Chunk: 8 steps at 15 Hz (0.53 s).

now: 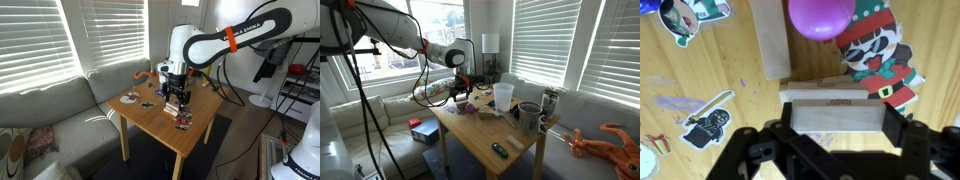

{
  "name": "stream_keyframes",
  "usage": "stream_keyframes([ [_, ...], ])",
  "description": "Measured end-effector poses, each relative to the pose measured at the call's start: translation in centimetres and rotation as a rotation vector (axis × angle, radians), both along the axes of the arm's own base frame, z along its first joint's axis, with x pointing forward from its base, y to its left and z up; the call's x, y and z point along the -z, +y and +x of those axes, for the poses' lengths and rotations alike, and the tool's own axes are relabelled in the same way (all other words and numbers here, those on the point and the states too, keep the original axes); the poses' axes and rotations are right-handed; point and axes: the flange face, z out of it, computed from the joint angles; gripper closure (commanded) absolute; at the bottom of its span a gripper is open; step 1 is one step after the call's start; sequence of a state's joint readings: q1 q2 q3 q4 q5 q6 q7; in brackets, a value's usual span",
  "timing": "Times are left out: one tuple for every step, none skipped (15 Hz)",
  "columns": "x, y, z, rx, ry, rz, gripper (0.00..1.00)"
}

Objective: Stack all the wooden blocks forming a square on top of the wooden block on the left, pick up the purple ball and put it in the clear frost cold cup

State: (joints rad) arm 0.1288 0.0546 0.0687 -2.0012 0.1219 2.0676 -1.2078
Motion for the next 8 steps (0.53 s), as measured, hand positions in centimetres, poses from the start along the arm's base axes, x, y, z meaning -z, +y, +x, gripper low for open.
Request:
stream_keyframes([
  [0.08, -0.05, 0.02, 0.002, 0.001, -0.002, 0.41],
  [0.16, -0.11, 0.05, 0.004, 0.002, -0.005, 0.41],
  [0.25, -0.19, 0.08, 0.005, 0.004, -0.007, 0.41],
  [0.32, -0.27, 0.11, 0.007, 0.005, -0.010, 0.41],
  [0.39, -0.33, 0.13, 0.009, 0.005, -0.012, 0.41],
  [0.46, -0.38, 0.15, 0.009, 0.007, -0.013, 0.41],
  [0.52, -0.41, 0.17, 0.010, 0.007, -0.015, 0.41],
  [0.56, -0.40, 0.18, 0.010, 0.008, -0.015, 0.41],
])
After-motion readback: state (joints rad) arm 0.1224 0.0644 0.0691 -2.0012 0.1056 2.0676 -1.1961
